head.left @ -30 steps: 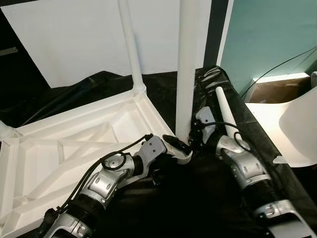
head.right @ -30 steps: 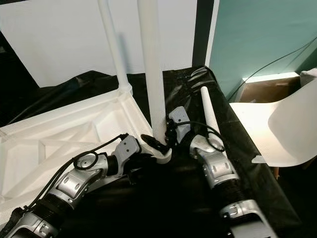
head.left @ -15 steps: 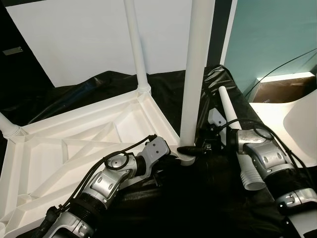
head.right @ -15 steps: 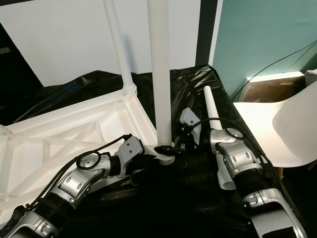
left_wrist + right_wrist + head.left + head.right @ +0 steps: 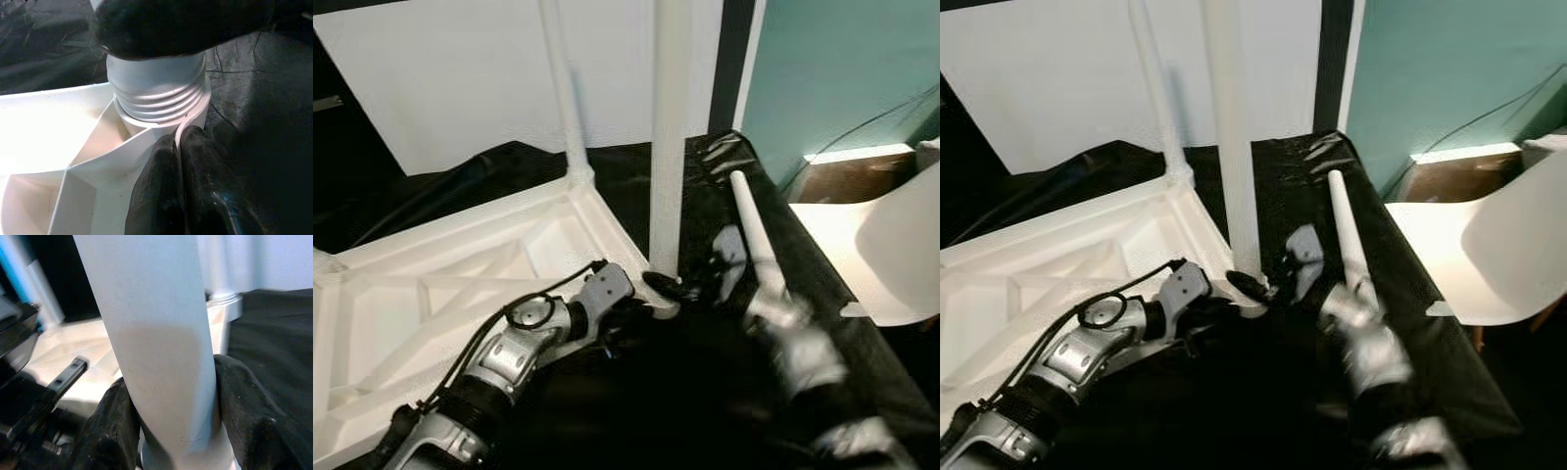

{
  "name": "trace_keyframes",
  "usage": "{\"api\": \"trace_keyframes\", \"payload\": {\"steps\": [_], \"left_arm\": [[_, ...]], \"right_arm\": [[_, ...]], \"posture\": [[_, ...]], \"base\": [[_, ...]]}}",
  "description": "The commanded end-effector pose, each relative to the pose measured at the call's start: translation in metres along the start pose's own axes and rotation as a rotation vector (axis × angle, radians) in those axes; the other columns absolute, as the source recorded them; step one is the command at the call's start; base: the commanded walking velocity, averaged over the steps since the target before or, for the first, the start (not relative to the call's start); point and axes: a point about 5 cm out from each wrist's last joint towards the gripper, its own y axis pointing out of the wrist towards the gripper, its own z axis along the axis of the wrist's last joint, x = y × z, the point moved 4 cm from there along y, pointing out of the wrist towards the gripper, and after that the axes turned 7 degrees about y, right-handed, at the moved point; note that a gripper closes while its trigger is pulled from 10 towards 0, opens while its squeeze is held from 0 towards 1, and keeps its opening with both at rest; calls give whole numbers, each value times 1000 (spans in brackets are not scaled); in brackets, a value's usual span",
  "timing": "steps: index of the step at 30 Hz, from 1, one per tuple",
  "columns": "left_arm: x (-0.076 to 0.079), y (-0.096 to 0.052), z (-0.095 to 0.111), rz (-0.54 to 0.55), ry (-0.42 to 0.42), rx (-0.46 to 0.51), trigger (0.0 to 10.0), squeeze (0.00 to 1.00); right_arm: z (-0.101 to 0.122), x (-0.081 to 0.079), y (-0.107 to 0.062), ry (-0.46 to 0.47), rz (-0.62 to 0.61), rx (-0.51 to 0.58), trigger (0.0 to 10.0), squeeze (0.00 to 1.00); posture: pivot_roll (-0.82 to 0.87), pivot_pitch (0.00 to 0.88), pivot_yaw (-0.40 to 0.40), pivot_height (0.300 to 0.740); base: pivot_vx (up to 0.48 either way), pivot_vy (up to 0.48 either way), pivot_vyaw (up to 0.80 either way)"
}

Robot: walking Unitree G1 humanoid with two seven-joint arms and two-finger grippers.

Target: Building children table

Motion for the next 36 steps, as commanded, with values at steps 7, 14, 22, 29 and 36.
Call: {"api": "trace_keyframes", "payload": {"steps": [7, 14, 22, 29, 36], "left_arm": [[40, 5, -22, -226, -69, -51, 10000, 0], [41, 6, -22, -230, -70, -49, 10000, 0], [41, 6, -23, -227, -70, -51, 10000, 0], [40, 7, -22, -222, -67, -48, 10000, 0], [40, 5, -23, -213, -71, -49, 10000, 0]], "right_arm": [[19, 7, -2, 41, -172, 139, 0, 0], [11, -5, 3, 5, -66, 51, 10000, 1000], [30, -1, 9, -103, 231, -29, 10000, 0], [33, 3, 6, -169, 430, -143, 10000, 0], [23, 10, -11, -178, 635, -351, 0, 0]], "posture": [[-27, 0, 65, 740], [-28, 0, 63, 740], [-28, 0, 57, 740], [-17, 0, 49, 740], [-9, 0, 45, 740]], "base": [[0, 0, 0], [0, 0, 0], [0, 0, 0], [0, 0, 0], [0, 0, 0]]}}
